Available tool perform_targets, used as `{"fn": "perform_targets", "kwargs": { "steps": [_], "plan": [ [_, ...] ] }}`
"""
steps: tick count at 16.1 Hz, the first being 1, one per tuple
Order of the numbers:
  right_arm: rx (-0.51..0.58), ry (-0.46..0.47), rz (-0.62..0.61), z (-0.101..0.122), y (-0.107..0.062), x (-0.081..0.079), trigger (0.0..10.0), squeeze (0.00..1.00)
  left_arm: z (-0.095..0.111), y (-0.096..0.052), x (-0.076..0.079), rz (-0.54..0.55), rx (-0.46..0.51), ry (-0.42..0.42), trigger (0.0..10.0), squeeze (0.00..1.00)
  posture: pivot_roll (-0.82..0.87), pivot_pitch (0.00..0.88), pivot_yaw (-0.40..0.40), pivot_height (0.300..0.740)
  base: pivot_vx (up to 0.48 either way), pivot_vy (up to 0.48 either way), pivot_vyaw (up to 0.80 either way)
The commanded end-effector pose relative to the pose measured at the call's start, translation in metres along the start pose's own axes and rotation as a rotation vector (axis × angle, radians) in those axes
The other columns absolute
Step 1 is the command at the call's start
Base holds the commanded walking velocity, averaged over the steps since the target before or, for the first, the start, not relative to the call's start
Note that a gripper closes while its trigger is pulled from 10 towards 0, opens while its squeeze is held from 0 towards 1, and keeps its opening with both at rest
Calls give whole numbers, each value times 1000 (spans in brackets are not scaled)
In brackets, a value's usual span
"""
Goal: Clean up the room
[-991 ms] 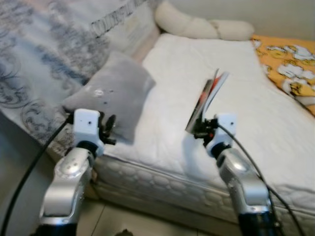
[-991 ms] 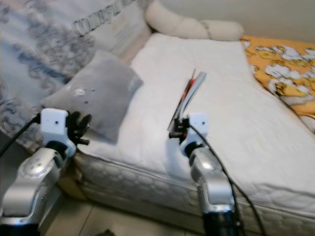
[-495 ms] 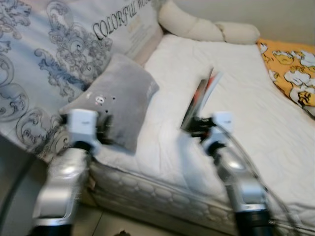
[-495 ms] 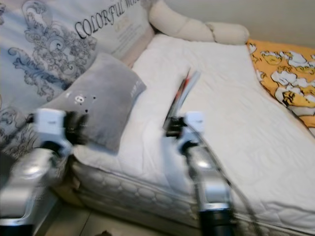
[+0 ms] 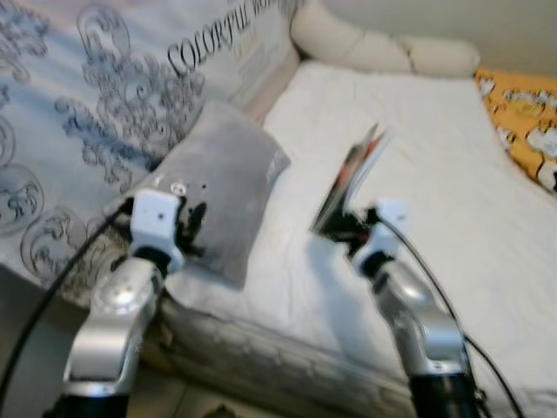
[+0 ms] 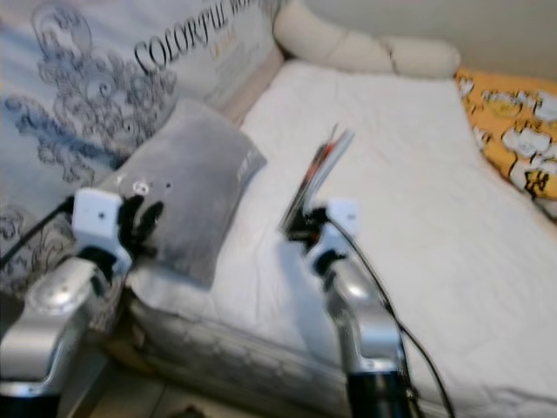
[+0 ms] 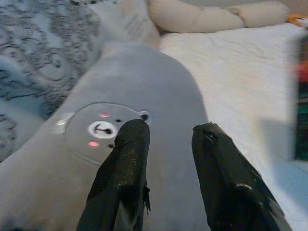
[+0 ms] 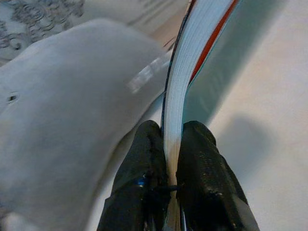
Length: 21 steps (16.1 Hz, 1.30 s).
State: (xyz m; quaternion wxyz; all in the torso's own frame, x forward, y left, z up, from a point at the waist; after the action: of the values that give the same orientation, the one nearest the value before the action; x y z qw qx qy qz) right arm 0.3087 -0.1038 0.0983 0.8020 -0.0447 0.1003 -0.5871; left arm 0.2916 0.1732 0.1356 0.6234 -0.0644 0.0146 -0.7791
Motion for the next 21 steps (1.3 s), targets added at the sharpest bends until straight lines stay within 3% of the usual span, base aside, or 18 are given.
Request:
{"fn": "perform_targets", "kwargs": {
  "steps": [1, 4, 6, 7, 9, 13, 16, 18, 21],
  "plan": [
    [41, 3, 2, 14, 2, 3, 10000, 0, 2, 2, 11, -60, 5, 1, 10000, 0, 32, 0, 14, 740, 0, 0, 0],
    [-50, 113, 12, 10, 15, 3, 10000, 0, 4, 4, 23, -201, -21, -15, 10000, 0, 23, 0, 25, 740, 0, 0, 0],
    [-87, 123, 34, 7, 18, 1, 10000, 0, 3, 4, 26, -242, -43, -20, 10000, 0, 24, 0, 28, 740, 0, 0, 0],
    [-155, 187, 55, 1, 23, -1, 10000, 0, 0, 1, 35, -355, -95, -36, 10000, 0, 26, 0, 28, 740, 0, 0, 0],
    [-223, 278, 82, -5, 29, -3, 10000, 0, -5, -3, 43, -481, -167, 2, 10000, 0, 27, 0, 28, 740, 0, 0, 0],
    [-380, 437, 153, -29, 36, -6, 10000, 0, -13, -10, 53, -653, -293, 18, 10000, 0, 20, 0, 41, 740, 0, 0, 0],
    [-439, 516, 184, -44, 37, -6, 10000, 0, -12, -7, 56, -676, -302, 28, 10000, 0, 23, 0, 49, 740, 0, 0, 0],
    [-465, 467, 135, -59, 38, 2, 10000, 0, -9, -6, 58, -686, -301, 30, 10000, 0, 40, 0, 52, 740, 0, 0, 0],
    [-400, 462, 56, -58, 47, 11, 10000, 0, -9, -8, 57, -685, -310, 37, 10000, 0, 48, 0, 59, 740, 0, 0, 0]
  ]
}}
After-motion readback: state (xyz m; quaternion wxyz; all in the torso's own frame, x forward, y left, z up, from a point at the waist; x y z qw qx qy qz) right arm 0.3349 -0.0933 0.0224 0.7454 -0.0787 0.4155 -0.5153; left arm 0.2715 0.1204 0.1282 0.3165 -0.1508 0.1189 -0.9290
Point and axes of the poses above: a point about 5 cm out from each wrist's last joint towards the gripper, its own y axis pointing out of the wrist towards the gripper, its own z axis along the axis of the wrist's last joint, x = y × z, the point moved 2 cm from there along y, pointing out of the wrist towards the gripper, and after that the axes turned 12 degrees about -y, right-handed, at the moved point
